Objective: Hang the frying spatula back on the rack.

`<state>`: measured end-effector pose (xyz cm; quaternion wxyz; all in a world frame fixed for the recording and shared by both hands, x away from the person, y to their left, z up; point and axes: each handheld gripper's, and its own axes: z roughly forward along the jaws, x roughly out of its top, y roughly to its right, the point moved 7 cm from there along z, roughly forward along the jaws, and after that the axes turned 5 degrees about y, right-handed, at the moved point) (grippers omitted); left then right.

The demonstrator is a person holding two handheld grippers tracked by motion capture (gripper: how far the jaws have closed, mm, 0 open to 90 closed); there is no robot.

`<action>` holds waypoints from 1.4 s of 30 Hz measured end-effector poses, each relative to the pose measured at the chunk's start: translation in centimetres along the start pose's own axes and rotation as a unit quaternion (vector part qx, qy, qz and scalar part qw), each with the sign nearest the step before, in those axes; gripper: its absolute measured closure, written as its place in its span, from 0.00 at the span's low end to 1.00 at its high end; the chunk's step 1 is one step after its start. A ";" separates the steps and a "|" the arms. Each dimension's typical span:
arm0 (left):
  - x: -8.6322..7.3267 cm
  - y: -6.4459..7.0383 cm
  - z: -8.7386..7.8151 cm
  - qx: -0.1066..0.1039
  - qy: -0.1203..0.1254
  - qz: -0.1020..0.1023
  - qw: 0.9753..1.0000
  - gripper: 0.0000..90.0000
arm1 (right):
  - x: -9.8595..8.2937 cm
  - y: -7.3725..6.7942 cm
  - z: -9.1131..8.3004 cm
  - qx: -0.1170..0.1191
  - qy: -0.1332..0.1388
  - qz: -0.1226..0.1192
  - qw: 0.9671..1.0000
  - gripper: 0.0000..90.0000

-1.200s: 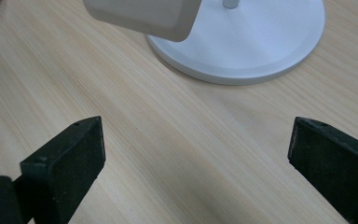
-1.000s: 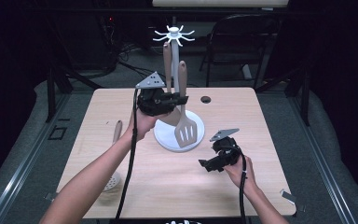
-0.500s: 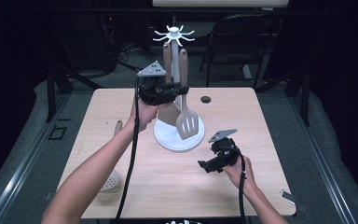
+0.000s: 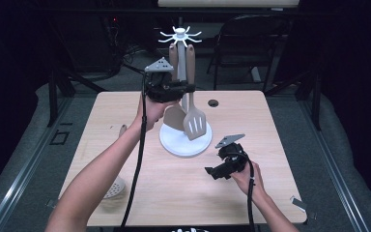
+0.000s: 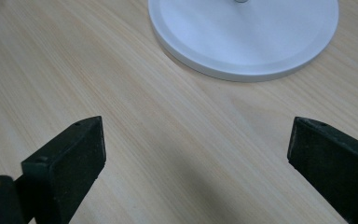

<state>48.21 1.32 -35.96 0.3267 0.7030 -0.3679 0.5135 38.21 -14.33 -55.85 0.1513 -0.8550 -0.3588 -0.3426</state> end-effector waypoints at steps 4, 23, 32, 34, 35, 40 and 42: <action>0.1 -0.4 0.2 0.006 -0.001 -0.003 1.000 0.86 | 0.0 -0.2 0.1 0.003 0.000 -0.003 1.000 0.04; -0.3 -1.6 0.9 0.054 -0.015 0.021 0.998 0.86 | -0.2 -0.1 0.3 0.004 -0.010 -0.003 1.000 0.04; -0.4 -1.5 0.7 0.076 -0.016 0.029 0.997 0.85 | -0.2 -0.2 0.4 0.003 -0.010 -0.003 1.000 0.05; -0.4 -1.4 0.6 0.079 -0.015 0.030 0.996 0.84 | -0.2 -0.2 0.4 0.003 -0.006 0.000 1.000 0.05; -0.4 -1.3 0.5 0.081 -0.014 0.033 0.996 0.81 | -0.2 -0.2 0.4 0.004 -0.009 -0.004 1.000 0.05; -0.5 -0.7 0.3 0.086 -0.011 0.039 0.995 0.72 | -0.2 -0.2 0.3 0.004 -0.013 -0.008 1.000 0.05; -0.7 -0.4 0.2 0.085 -0.014 0.042 0.995 0.69 | -0.2 -0.3 0.3 0.004 -0.011 -0.007 1.000 0.05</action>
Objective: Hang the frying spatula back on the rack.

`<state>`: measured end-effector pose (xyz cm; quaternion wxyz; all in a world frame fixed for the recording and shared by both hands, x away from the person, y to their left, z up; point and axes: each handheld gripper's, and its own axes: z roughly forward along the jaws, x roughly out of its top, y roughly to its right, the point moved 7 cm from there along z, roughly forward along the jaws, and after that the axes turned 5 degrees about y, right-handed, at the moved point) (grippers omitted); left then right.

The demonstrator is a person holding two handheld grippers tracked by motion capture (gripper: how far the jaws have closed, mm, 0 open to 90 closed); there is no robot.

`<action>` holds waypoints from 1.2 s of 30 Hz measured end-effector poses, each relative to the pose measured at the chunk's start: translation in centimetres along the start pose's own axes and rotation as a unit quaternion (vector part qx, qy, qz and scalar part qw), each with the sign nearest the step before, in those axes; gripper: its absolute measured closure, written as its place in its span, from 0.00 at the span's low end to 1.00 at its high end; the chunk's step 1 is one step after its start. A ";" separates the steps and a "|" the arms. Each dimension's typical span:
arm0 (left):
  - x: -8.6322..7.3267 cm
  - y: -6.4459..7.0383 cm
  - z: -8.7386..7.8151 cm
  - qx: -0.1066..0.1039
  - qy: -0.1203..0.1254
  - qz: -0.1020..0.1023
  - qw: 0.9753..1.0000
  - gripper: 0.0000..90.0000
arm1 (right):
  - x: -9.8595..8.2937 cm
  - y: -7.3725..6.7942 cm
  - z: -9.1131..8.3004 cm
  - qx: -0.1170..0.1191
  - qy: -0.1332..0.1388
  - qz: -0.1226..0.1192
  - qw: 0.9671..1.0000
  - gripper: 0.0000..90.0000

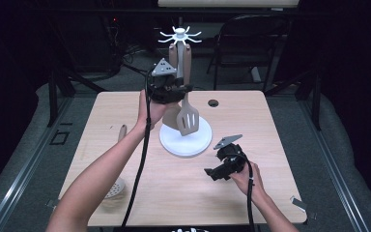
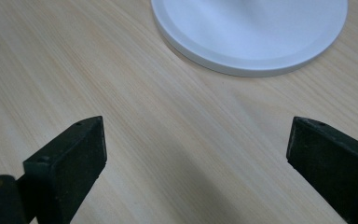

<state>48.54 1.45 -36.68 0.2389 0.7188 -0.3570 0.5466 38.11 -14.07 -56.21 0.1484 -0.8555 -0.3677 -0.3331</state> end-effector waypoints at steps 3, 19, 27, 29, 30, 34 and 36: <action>-0.2 0.3 -0.2 0.004 -0.001 0.001 1.000 0.60 | 0.0 0.0 0.0 -0.002 -0.001 -0.002 1.000 0.05; -1.0 0.7 -2.9 -0.017 0.002 0.007 1.000 0.29 | 0.2 0.0 -0.1 -0.005 0.005 0.000 1.000 0.05; -0.7 -0.7 -4.7 -0.010 0.004 -0.003 1.000 0.20 | 0.1 -0.1 0.0 -0.001 0.002 -0.002 1.000 0.06; -0.5 -1.1 -5.0 -0.008 0.006 -0.007 1.000 0.19 | 0.1 -0.1 0.1 0.001 -0.001 -0.003 1.000 0.06; -0.4 -1.3 -5.2 -0.007 0.008 -0.008 1.000 0.18 | 0.1 -0.1 0.1 0.001 -0.002 -0.003 1.000 0.06; 0.1 -2.2 -5.9 0.001 0.012 -0.014 1.000 0.18 | 0.0 0.0 0.2 0.004 -0.002 0.000 1.000 0.06; 0.4 -2.7 -6.2 0.007 0.017 -0.014 1.000 0.18 | 0.0 0.0 0.3 0.005 -0.005 -0.002 1.000 0.06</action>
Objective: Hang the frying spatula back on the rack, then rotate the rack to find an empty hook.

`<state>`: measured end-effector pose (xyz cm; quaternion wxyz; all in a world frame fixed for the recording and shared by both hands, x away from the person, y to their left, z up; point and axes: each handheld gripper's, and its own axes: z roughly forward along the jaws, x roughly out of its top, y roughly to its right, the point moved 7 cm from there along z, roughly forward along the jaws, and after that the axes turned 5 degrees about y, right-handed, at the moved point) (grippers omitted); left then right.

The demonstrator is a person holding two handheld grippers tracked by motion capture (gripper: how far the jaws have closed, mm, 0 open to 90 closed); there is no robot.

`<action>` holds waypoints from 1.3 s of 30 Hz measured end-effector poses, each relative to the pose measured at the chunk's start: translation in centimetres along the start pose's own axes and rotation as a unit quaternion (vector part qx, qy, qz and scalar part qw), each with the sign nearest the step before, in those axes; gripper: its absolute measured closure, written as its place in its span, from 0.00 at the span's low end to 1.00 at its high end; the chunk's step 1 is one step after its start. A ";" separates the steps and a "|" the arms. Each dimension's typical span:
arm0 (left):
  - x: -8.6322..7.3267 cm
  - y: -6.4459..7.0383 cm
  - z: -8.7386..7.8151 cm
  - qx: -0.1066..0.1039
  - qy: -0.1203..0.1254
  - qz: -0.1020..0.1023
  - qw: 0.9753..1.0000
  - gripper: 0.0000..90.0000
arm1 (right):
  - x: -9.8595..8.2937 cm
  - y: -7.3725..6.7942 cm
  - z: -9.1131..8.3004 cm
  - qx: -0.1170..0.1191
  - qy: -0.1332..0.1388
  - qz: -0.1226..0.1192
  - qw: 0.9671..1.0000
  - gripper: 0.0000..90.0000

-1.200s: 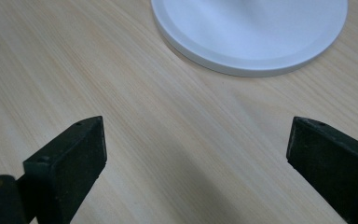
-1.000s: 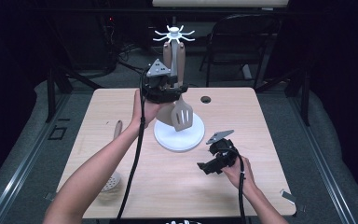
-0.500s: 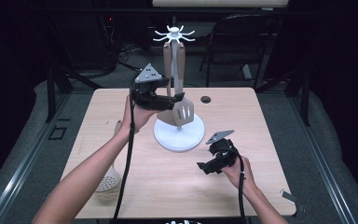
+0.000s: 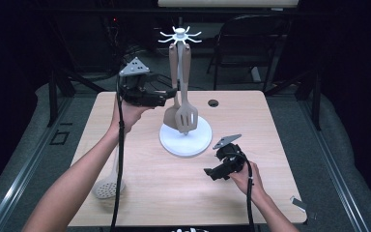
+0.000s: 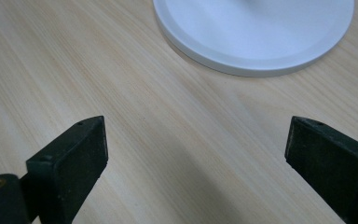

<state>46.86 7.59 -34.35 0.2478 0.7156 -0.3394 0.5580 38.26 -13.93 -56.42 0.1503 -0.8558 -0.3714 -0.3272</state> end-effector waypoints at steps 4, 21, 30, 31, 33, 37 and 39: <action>0.8 -0.6 -0.5 0.007 0.011 -0.005 1.000 0.19 | -0.1 -0.1 0.1 0.000 -0.005 -0.003 1.000 0.06; 5.7 -1.8 -1.4 0.048 0.062 0.004 0.997 0.93 | -0.3 0.0 0.2 -0.005 -0.012 -0.010 1.000 0.10; 7.5 -1.8 -0.6 0.065 0.061 0.018 0.996 1.00 | -0.3 0.0 0.1 -0.005 -0.014 -0.014 1.000 0.10; 7.6 -1.9 -0.5 0.068 0.059 0.020 0.996 1.00 | -0.3 0.0 0.1 -0.005 -0.013 -0.013 1.000 0.10; 7.9 -2.2 -0.2 0.073 0.056 0.018 0.996 1.00 | -0.3 0.0 0.2 -0.004 -0.012 -0.012 1.000 0.10; 8.1 -2.7 0.4 0.083 0.053 0.013 0.995 1.00 | -0.3 0.0 0.1 -0.003 -0.016 -0.013 1.000 0.10; 8.1 -2.9 0.6 0.087 0.053 0.013 0.995 1.00 | -0.3 0.0 0.2 -0.002 -0.012 -0.013 1.000 0.10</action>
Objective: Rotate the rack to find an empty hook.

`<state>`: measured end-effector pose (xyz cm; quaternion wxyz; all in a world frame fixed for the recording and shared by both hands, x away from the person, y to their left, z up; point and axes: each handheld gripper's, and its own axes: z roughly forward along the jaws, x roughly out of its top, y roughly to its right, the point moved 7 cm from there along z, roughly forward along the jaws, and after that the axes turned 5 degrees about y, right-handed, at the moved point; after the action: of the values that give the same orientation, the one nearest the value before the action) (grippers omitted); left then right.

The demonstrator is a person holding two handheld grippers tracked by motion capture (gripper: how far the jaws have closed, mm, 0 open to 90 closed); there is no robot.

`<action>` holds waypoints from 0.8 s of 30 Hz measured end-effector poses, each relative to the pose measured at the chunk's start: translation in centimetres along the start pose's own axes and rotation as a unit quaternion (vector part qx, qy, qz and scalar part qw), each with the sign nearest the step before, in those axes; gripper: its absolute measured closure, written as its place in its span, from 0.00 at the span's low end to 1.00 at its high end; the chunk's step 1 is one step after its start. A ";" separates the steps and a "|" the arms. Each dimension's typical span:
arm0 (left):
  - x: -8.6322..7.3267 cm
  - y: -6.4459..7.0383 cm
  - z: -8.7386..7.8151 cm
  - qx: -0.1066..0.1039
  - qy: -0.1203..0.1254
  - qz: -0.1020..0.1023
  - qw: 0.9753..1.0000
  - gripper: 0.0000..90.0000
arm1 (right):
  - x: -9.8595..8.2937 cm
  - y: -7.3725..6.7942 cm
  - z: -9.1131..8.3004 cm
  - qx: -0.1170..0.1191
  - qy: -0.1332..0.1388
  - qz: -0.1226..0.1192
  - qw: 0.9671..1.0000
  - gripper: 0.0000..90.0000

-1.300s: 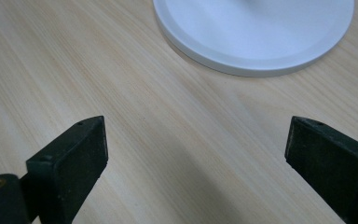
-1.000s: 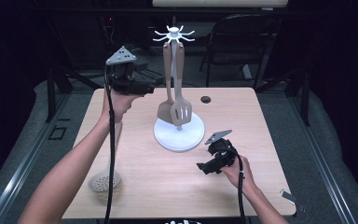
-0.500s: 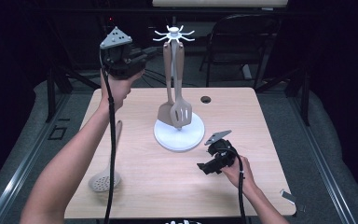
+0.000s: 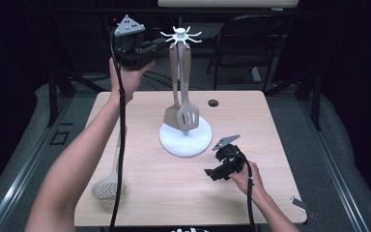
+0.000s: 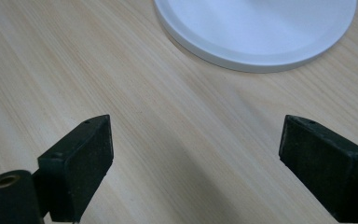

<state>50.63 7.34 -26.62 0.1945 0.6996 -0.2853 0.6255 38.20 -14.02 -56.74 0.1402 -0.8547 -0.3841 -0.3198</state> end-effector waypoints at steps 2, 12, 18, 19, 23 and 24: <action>0.0 0.0 0.2 0.001 0.000 -0.001 1.000 1.00 | 0.0 0.0 0.0 -0.003 0.004 0.002 1.000 0.10; 0.1 -0.3 0.7 0.013 -0.002 0.003 1.000 1.00 | 0.0 -0.1 0.1 -0.004 -0.001 -0.003 1.000 0.11; 0.2 -0.9 0.9 0.014 0.000 -0.003 1.000 1.00 | 0.0 -0.1 0.1 -0.004 0.000 -0.003 1.000 0.11; 0.2 -1.0 0.9 0.013 0.000 -0.003 1.000 1.00 | 0.0 -0.1 0.1 -0.004 0.000 -0.003 1.000 0.11; 0.1 -1.1 0.4 0.012 0.007 -0.011 1.000 1.00 | 0.0 -0.1 0.1 -0.003 0.000 -0.003 1.000 0.11; 0.0 -1.1 0.1 0.012 0.008 -0.012 1.000 1.00 | -0.1 0.0 0.0 -0.005 -0.004 -0.006 1.000 0.11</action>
<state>51.43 8.11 -26.52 0.1954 0.7006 -0.2677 0.6319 38.14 -14.02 -56.82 0.1329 -0.8542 -0.3882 -0.3192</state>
